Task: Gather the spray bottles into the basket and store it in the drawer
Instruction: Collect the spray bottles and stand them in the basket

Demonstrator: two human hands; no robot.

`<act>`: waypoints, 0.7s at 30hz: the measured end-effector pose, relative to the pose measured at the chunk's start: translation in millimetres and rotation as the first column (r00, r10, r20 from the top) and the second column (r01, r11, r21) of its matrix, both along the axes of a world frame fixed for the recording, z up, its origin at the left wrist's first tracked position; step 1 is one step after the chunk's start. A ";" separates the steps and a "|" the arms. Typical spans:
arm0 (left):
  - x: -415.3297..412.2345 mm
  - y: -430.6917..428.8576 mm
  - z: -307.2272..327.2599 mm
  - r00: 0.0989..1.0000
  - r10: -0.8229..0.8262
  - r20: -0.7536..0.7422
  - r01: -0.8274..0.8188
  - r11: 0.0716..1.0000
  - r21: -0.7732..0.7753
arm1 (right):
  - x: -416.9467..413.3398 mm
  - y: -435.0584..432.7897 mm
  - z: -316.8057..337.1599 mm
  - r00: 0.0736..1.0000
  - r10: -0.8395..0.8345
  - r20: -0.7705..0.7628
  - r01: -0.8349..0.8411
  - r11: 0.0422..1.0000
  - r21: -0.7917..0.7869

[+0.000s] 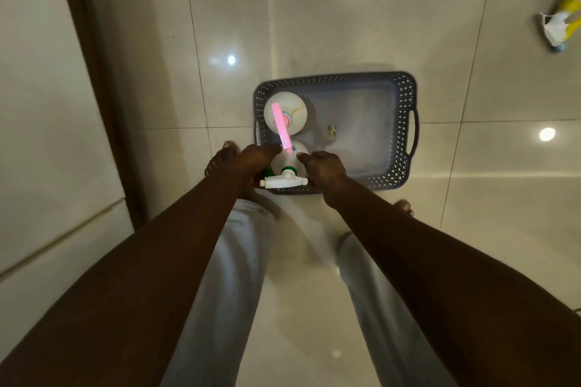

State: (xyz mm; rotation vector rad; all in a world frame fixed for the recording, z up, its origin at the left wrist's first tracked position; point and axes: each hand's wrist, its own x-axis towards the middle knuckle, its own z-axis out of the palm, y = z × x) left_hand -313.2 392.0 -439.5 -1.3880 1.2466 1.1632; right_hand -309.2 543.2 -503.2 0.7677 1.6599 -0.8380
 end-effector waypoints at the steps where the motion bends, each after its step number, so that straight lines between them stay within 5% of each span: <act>1: -0.9 -4.7 2.8 1.000 -0.025 0.012 0.024 1.000 0.013 | -1.8 0.9 5.8 1.000 -0.014 0.005 0.014 1.000 -0.001; 5: -12.9 -24.9 31.8 0.984 -0.176 -0.020 0.175 0.984 -0.015 | -10.6 14.3 55.1 0.999 -0.018 -0.049 0.019 0.999 0.034; 10: -42.7 -52.1 103.8 0.908 -0.369 -0.199 0.342 0.926 -0.158 | -36.4 46.7 169.7 0.931 -0.005 -0.364 0.013 1.000 0.019; 15: -96.1 -40.3 188.0 0.806 -0.395 -0.441 0.236 0.897 -0.373 | -79.4 94.7 264.3 0.825 0.007 -0.566 -0.017 1.000 -0.012; 21: -184.0 60.3 220.6 0.701 -0.308 -0.644 0.156 0.946 -0.283 | -153.4 180.5 284.8 0.689 -0.110 -0.717 0.101 0.993 -0.056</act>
